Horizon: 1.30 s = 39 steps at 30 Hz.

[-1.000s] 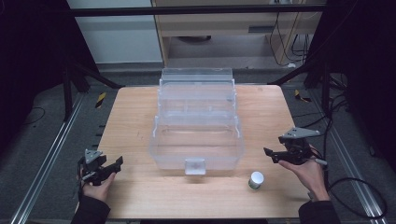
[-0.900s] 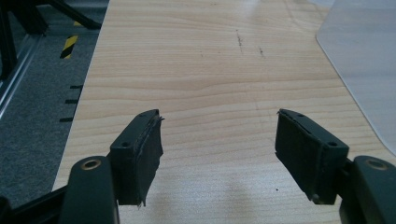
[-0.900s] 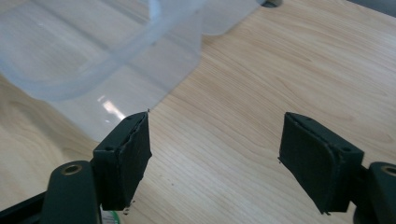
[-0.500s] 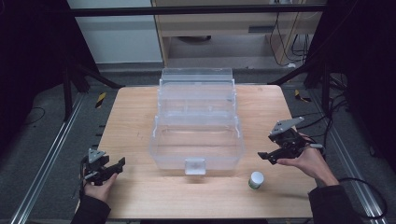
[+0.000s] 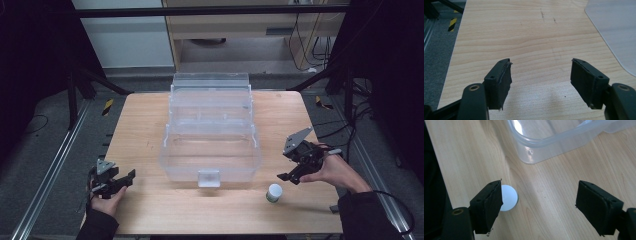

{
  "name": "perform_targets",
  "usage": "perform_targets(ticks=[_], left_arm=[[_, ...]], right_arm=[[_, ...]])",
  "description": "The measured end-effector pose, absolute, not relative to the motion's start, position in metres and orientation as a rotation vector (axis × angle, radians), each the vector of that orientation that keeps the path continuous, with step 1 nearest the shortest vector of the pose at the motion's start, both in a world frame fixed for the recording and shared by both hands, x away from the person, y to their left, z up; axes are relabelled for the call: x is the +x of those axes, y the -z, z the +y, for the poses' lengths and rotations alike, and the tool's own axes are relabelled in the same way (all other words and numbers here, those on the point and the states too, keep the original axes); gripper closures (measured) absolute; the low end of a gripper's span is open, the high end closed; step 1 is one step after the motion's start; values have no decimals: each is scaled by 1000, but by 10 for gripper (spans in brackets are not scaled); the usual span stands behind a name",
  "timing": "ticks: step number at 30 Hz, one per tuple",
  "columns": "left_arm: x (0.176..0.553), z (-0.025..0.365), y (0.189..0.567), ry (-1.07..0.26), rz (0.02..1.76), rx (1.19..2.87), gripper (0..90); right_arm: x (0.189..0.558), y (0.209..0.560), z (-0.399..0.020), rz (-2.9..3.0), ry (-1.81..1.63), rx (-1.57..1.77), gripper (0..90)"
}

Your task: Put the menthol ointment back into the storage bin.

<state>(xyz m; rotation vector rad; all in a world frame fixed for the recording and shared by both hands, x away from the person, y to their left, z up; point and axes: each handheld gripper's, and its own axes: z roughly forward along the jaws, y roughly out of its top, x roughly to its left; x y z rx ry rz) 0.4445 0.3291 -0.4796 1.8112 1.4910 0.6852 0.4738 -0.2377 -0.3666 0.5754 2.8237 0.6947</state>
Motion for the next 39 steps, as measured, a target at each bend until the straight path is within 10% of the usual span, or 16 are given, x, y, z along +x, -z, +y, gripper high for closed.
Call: perform_targets(ticks=[39], left_arm=[[444,333,479,-706,1504,1805,329]], right_arm=[[458,405,-202,3050,-291,248,271]])
